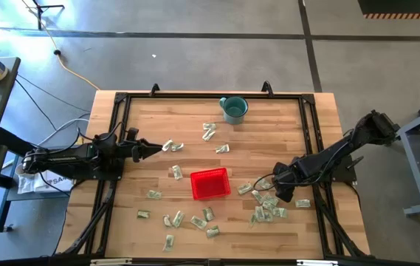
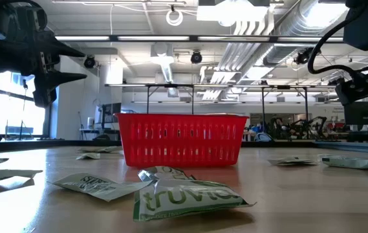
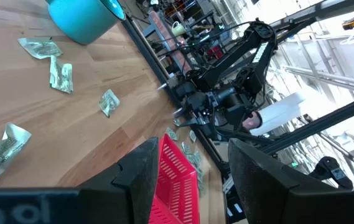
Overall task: Pick and place Stevia / Truvia into bins
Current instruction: Put the green stevia packet into the red bin
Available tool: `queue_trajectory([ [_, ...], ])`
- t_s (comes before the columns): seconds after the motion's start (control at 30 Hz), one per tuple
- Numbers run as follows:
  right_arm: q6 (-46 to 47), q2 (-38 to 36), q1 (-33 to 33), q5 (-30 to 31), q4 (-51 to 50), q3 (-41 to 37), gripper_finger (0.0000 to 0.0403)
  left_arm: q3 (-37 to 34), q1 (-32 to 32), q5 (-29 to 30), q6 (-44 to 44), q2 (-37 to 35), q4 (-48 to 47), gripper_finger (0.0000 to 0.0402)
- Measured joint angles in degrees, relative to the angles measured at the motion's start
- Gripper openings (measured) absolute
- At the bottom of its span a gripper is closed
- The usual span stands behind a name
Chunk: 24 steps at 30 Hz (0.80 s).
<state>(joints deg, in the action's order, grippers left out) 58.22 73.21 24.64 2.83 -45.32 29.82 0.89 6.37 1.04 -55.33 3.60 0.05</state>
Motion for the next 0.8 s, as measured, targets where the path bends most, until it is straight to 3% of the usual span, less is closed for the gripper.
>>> queue_trajectory([
  [0.2,6.04,0.02,-2.75,0.76,4.54,-0.05,0.0010,0.00,0.00,0.00,0.00,0.00,0.00,0.0227],
  [0.37,7.45,0.09,-8.74,1.82,18.11,2.18,0.0008,0.00,-0.01,0.00,0.00,0.00,0.02,0.0227],
  [0.5,3.36,0.34,-13.64,1.46,25.22,7.76,0.0004,0.02,0.00,0.00,-0.42,0.00,0.02,0.0227],
  [0.63,-2.88,4.32,-17.69,-5.12,27.28,15.80,0.0001,0.00,-0.02,-0.02,-1.03,0.00,0.02,0.0227],
  [0.8,-13.30,15.65,-19.68,-13.15,27.25,27.96,0.0001,0.01,-0.01,-0.10,-2.14,0.00,0.02,0.0227],
])
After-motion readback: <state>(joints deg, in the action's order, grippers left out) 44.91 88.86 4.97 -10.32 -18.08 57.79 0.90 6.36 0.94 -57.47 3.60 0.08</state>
